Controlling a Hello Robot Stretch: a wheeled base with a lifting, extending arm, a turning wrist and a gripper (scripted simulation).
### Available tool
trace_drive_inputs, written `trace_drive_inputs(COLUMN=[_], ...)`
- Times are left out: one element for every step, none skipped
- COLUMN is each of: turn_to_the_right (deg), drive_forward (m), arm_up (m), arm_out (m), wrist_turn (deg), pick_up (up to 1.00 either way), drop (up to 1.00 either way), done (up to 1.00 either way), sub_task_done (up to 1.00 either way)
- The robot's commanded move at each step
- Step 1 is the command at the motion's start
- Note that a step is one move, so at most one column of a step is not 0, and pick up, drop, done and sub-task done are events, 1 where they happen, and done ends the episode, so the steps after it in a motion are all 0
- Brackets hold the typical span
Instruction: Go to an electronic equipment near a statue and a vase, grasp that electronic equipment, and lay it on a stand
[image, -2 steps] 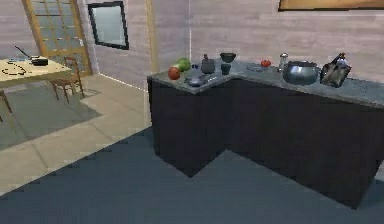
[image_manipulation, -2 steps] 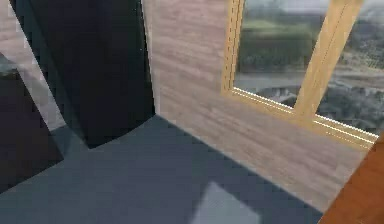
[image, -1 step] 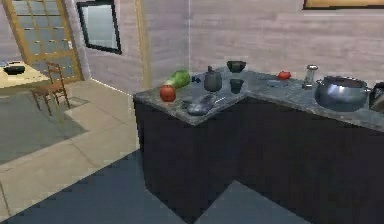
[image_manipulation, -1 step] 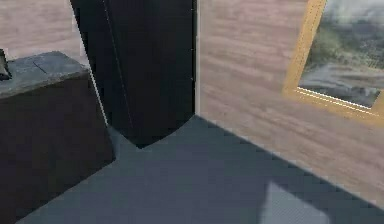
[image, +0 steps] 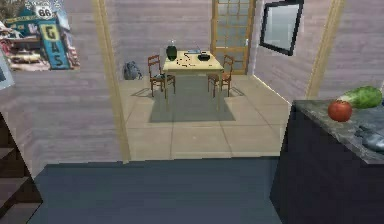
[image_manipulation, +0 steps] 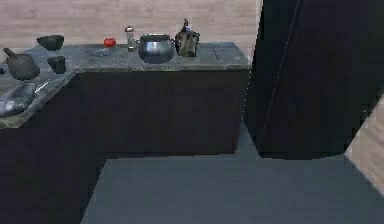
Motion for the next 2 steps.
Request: trace_drive_inputs(turn_to_the_right=[0.0,0.0], drive_forward=[1.0,0.35], arm_up=[0.0,0.0], arm_out=[0.0,0.0], wrist_turn=[0.0,0.0], pick_up=[0.0,0.0], drop=[0.0,0.0], done=[0.0,0.0], sub_task_done=[0.0,0.0])
